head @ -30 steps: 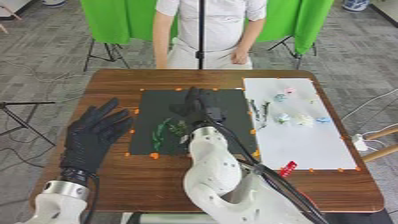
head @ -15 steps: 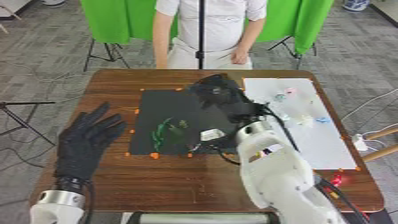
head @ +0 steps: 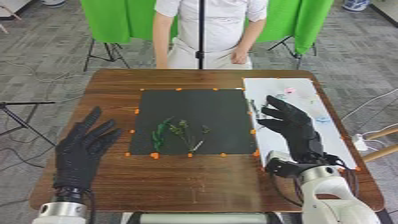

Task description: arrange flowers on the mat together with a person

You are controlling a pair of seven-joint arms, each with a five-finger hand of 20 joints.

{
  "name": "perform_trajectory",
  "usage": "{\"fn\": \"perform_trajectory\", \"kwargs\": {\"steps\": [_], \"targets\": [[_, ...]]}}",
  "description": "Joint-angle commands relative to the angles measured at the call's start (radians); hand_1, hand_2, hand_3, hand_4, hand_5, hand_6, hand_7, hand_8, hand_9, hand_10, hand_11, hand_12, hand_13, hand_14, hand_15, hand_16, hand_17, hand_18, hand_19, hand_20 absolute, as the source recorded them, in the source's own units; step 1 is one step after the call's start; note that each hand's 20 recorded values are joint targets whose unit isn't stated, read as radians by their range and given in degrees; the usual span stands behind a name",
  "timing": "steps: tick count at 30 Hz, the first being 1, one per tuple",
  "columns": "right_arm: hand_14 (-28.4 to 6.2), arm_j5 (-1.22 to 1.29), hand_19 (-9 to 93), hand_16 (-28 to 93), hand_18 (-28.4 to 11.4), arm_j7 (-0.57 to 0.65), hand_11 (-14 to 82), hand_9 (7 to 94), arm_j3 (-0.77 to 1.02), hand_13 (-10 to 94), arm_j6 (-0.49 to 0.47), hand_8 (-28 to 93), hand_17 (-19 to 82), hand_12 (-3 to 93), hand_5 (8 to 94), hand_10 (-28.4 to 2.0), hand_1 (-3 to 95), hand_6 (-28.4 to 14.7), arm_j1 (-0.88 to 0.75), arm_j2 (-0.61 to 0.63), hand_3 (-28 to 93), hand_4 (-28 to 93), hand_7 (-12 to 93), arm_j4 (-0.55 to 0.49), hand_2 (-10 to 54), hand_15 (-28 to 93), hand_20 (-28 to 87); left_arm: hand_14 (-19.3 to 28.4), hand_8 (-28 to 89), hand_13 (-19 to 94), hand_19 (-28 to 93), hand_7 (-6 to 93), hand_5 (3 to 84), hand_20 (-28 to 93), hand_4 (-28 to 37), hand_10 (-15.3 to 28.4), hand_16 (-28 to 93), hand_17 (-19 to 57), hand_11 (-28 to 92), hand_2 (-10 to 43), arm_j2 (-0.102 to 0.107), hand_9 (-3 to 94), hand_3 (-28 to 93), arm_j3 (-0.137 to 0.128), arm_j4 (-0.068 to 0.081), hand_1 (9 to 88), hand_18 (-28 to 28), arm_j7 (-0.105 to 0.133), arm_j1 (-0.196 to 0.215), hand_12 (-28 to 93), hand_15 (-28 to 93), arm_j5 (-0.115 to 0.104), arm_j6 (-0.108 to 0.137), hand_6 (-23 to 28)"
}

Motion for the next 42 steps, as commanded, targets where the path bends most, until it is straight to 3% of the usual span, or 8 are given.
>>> {"fn": "perform_trajectory", "kwargs": {"steps": [1,13,14,17,21,31,35,42], "targets": [[-23.2,0.299,45,17,-20.3,-0.029,8.5,47.7,-0.002,41,-0.068,-12,6,11.5,46.4,-18.7,13.3,-3.3,-0.031,-0.001,83,-28,11,0.005,9.4,23,15,28.4,-9,26,54,6.8,31.7,6,-28.3,20.8,-11,-8.1,20,12.9,-0.042,33.6,74,0.004,0.018,16.1,24.3,-0.075,-0.009,9,47,0.037,-0.041,7.6],[-23.1,0.273,43,17,-20.2,-0.015,7.3,44.8,-0.022,38,-0.110,-12,6,11.4,40.6,-18.2,11.7,-2.2,0.011,-0.043,80,-28,10,0.037,9.0,20,14,28.4,-8,26,54,6.0,30.6,6,-28.3,20.3,-10,-7.5,18,13.2,-0.056,33.0,72,0.019,0.041,15.2,24.7,-0.072,-0.064,9,44,0.037,-0.057,7.2],[-23.1,0.249,43,17,-20.2,-0.007,7.3,44.7,-0.015,38,-0.117,-12,5,11.4,40.4,-18.1,11.6,-2.1,0.006,-0.045,80,-28,10,0.035,9.0,20,14,28.3,-8,26,54,5.9,30.5,6,-28.3,20.3,-10,-7.5,18,13.4,-0.053,33.0,72,0.021,0.041,14.8,24.7,-0.068,-0.059,9,44,0.036,-0.051,7.1],[-23.1,0.174,42,18,-20.2,0.011,7.0,44.4,-0.005,38,-0.120,-12,5,11.3,41.1,-18.1,11.5,-2.0,-0.005,-0.042,80,-28,10,0.026,9.2,19,14,28.2,-8,26,55,6.0,30.4,7,-28.3,20.4,-10,-7.0,18,13.6,-0.033,33.1,72,0.043,0.043,14.3,25.1,-0.012,-0.058,9,44,0.017,-0.006,7.1],[-23.1,0.096,42,18,-20.2,0.004,6.9,44.7,-0.013,39,-0.089,-12,5,11.4,41.8,-18.1,11.5,-2.1,-0.007,-0.036,80,-28,10,0.025,9.3,19,15,28.3,-8,28,59,6.4,31.1,8,-28.3,20.9,-10,-5.0,20,14.3,-0.031,34.4,74,0.040,0.039,14.6,26.2,-0.023,-0.055,9,44,0.023,0.003,7.4],[-22.2,0.061,42,19,-20.3,-0.017,7.2,44.5,-0.018,39,-0.090,-12,5,11.6,37.9,-17.7,13.5,-1.6,-0.008,-0.033,82,-28,11,0.031,7.4,19,15,28.4,-9,29,61,6.5,31.6,6,-28.3,21.2,-10,-1.1,20,14.9,-0.051,35.1,74,0.030,0.041,16.0,26.4,-0.058,-0.064,8,44,0.039,-0.040,7.7],[-22.2,0.068,42,19,-20.2,-0.024,7.3,44.5,-0.012,39,-0.085,-12,5,11.6,37.6,-17.5,14.0,-1.5,-0.012,-0.032,82,-28,11,0.030,6.9,19,15,28.3,-9,29,62,6.5,31.5,-6,-28.3,21.2,-11,-1.3,20,14.5,-0.061,35.0,74,0.014,0.038,15.7,26.3,-0.072,-0.054,8,44,0.039,-0.065,7.7],[-22.1,0.083,42,19,-20.2,-0.032,7.7,45.3,-0.015,40,-0.058,-12,5,11.7,38.5,-17.4,14.5,-1.6,-0.004,-0.026,83,-28,11,0.030,6.8,19,15,28.2,-8,27,56,6.4,31.1,-7,-28.3,21.1,-10,-5.6,20,13.9,-0.066,34.4,74,0.010,0.036,15.5,26.0,-0.078,-0.049,9,43,0.036,-0.067,7.6]]}}
